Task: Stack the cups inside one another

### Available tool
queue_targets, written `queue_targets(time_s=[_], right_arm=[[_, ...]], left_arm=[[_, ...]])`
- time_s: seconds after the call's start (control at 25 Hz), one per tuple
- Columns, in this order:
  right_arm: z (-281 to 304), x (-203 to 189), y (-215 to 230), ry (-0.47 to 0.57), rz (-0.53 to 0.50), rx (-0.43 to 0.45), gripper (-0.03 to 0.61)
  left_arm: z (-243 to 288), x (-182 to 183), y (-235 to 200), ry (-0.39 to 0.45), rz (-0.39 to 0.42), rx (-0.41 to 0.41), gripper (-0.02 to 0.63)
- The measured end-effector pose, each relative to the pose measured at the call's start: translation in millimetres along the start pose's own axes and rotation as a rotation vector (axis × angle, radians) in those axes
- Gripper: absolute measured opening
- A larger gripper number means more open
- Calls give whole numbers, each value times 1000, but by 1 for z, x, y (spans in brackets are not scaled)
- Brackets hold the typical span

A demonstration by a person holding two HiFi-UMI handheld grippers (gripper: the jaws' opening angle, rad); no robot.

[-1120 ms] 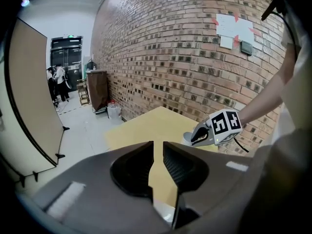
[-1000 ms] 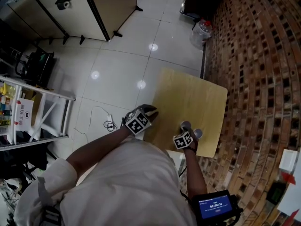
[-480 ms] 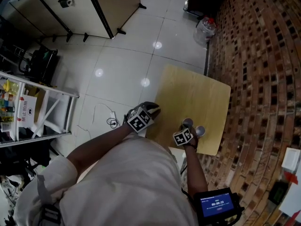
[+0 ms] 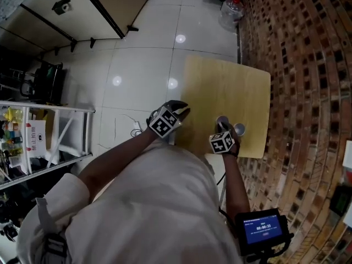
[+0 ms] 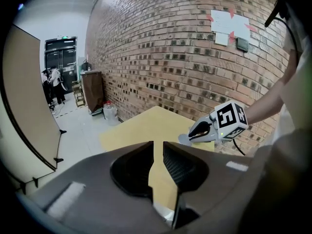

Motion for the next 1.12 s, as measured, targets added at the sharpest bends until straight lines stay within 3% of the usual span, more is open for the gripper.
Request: queue_targets(time_s=[0.32,0.6,1.08,1.12], right_arm=[[-69,-22,43,117,196,-137,75],[-108,-73,70,112,341,-257,92],[-119,-91,78,92,376,-295,94],[-118,-92,77,92,376,-292,94]], left_arm=[[15,17,7,36,-1,-38,81],[15,16,8,55,-15,-50,80],[29,9,11,12,-5,-74,79],[30,9,12,2,7,-76,55]])
Point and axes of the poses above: the fingertips, and each gripper's own axes: z forward along the fingers, y to its right, x out of its top, the point moved 8 cm from there along -z, backward along the fingers, and after that the axes turned 9 degrees about -x, right-handed, at the moved point
